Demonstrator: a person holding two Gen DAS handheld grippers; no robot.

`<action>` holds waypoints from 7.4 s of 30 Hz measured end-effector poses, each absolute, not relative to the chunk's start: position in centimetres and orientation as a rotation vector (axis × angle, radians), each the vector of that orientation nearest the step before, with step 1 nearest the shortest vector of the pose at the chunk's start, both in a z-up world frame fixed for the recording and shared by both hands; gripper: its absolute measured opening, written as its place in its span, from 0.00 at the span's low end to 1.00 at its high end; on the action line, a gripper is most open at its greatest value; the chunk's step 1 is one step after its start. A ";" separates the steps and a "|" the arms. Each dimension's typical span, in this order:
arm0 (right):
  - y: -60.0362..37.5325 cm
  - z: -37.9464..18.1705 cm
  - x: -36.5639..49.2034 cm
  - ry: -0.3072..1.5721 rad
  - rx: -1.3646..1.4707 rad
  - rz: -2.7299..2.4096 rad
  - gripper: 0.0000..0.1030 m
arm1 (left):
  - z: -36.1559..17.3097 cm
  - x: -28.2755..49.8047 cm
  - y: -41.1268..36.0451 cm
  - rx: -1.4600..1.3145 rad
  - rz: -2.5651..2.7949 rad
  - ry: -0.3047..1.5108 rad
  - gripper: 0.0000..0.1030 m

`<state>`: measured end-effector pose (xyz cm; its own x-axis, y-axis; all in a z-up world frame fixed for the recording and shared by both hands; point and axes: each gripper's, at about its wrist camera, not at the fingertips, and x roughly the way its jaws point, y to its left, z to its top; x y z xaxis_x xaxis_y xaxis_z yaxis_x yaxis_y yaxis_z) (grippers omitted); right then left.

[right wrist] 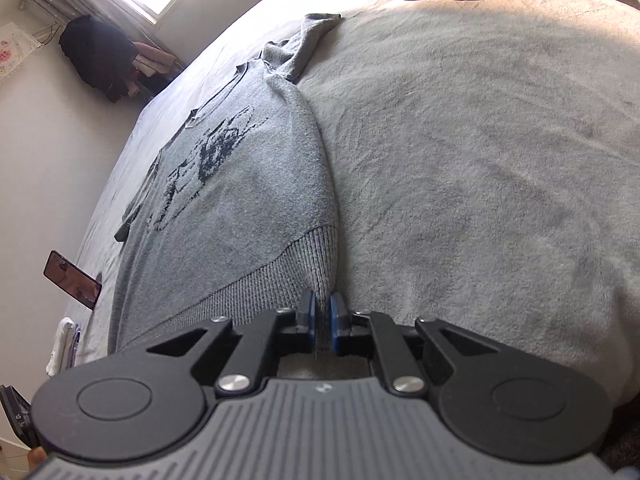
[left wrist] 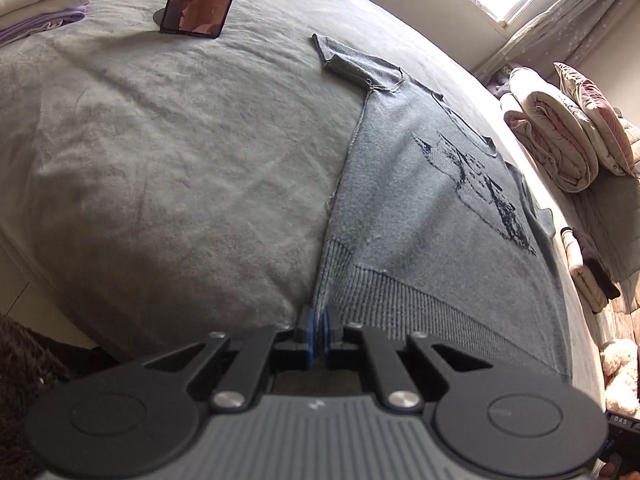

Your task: Fold clothes

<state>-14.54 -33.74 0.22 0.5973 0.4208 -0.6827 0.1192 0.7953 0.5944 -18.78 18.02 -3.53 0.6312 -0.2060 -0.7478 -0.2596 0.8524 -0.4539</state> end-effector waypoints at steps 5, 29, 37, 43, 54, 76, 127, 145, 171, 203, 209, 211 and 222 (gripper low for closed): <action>-34.3 -0.1 -14.6 0.937 0.683 0.218 0.14 | -2.9 -18.2 18.5 -0.550 -0.043 0.929 0.09; -35.4 1.0 2.8 0.988 0.843 0.099 0.43 | -3.0 1.9 21.1 -0.702 -0.016 0.925 0.47; -35.9 0.0 9.6 0.935 0.923 0.081 0.43 | -3.6 6.6 21.0 -0.703 -0.011 0.789 0.47; -36.3 -2.1 11.9 0.824 1.012 0.122 0.43 | -4.5 7.7 20.8 -0.737 -0.011 0.667 0.45; -35.7 -0.8 11.1 0.695 0.774 0.042 0.05 | -4.9 8.3 20.7 -0.664 0.099 0.608 0.05; -36.2 0.1 9.2 0.876 0.797 0.193 0.35 | -3.3 4.9 22.4 -0.535 -0.031 0.719 0.16; -39.4 -2.8 4.2 0.889 1.312 0.612 0.39 | -5.1 1.9 -17.6 -0.351 -0.535 0.691 0.25; -41.0 -2.5 8.3 0.861 1.152 0.358 0.35 | -5.2 5.9 -14.3 -0.456 -0.540 0.708 0.32; -39.1 1.3 17.2 0.702 0.647 0.108 0.45 | -0.9 12.8 -14.5 -0.299 -0.655 0.839 0.39; -33.0 0.5 16.8 0.654 0.272 0.688 0.21 | -7.2 23.1 -12.0 -0.806 -0.580 0.917 0.26; -35.7 2.4 15.8 0.558 0.288 0.640 0.51 | -7.3 23.9 -11.1 -0.821 -0.609 0.976 0.15; -36.6 2.2 16.1 0.559 0.304 0.579 0.51 | -7.3 24.1 -11.2 -0.795 -0.644 1.005 0.15; -37.4 0.6 17.8 0.694 0.401 0.537 0.15 | -5.3 23.2 -13.0 -0.610 -0.722 0.987 0.02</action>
<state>17.82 -37.38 0.56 0.6440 0.5859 -0.4920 -0.3287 0.7926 0.5136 23.20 -13.02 -5.25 0.3612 -0.7746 -0.5192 0.2602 0.6183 -0.7416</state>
